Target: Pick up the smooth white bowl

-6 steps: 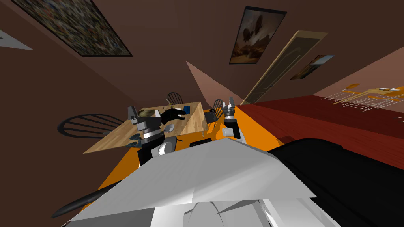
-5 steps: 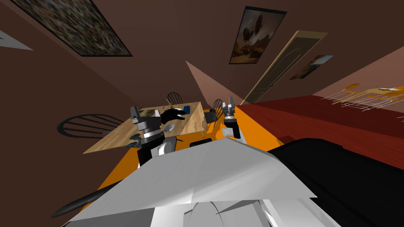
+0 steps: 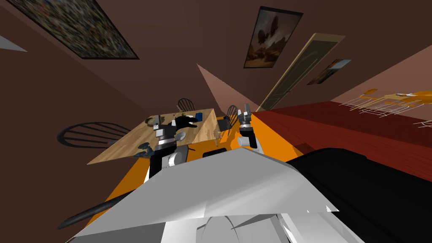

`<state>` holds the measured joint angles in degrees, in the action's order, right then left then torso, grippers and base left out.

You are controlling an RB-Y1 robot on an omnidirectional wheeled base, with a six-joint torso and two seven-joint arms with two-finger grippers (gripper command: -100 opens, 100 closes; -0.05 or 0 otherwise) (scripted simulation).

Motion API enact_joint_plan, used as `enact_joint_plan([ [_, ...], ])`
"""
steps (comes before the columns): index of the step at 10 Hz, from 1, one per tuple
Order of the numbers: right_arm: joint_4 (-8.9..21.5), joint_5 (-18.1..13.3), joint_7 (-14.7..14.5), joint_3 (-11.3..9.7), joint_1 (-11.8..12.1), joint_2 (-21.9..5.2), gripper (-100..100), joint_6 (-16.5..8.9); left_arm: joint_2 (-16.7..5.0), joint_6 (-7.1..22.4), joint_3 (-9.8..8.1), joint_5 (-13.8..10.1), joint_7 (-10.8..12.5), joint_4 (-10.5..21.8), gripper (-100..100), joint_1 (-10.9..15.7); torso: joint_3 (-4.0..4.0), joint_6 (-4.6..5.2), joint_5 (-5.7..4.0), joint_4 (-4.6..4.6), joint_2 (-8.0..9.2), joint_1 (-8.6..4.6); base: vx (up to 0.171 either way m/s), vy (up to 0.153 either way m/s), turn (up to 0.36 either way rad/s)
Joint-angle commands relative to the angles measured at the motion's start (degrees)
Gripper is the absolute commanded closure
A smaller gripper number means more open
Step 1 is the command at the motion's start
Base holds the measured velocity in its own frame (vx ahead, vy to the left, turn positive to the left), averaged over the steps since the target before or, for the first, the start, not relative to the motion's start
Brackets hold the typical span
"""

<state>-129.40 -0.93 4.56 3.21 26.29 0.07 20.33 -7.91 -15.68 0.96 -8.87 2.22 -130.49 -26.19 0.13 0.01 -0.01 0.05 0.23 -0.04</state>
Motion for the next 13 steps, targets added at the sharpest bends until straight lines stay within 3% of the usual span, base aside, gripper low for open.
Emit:
enact_joint_plan([
  [1,0.0,0.0,0.0,0.0,0.0,0.0,0,0.0,-2.8,2.6,-1.14,-1.7,-0.7,2.0,-100,1.0,0.00,0.00,0.00,0.00,0.00,0.00,-0.085,-0.028,-0.031],
  [4,0.0,0.0,0.0,0.0,0.0,0.0,0,0.0,-6.9,7.5,-2.89,-5.0,-2.9,6.7,-100,3.6,0.06,0.00,-0.01,0.02,0.10,-0.03,-0.094,-0.034,-0.040],
  [5,0.0,0.0,0.0,0.0,0.0,0.0,0,0.0,-6.9,7.8,-2.89,-5.0,-2.9,6.7,-100,3.6,0.09,0.00,-0.02,0.04,0.15,-0.12,-0.070,-0.032,-0.013],
  [8,0.0,0.0,0.0,0.0,0.0,0.0,0,0.0,-10.7,13.0,-4.83,-8.7,-5.4,11.8,-100,6.5,0.04,-0.01,-0.01,0.02,0.05,-0.03,-0.081,-0.034,-0.042],
  [9,0.0,0.0,0.0,0.0,0.0,0.0,0,0.0,-10.7,13.7,-4.83,-8.7,-5.4,12.1,-100,6.5,0.06,0.00,-0.02,0.03,0.11,-0.09,-0.078,-0.034,-0.015],
  [13,0.0,0.0,0.0,0.0,0.0,0.0,0,0.0,-14.1,19.9,-6.74,-12.7,-8.0,18.0,-100,9.4,0.05,-0.02,-0.01,0.03,0.06,-0.02,-0.073,-0.025,-0.036],
])
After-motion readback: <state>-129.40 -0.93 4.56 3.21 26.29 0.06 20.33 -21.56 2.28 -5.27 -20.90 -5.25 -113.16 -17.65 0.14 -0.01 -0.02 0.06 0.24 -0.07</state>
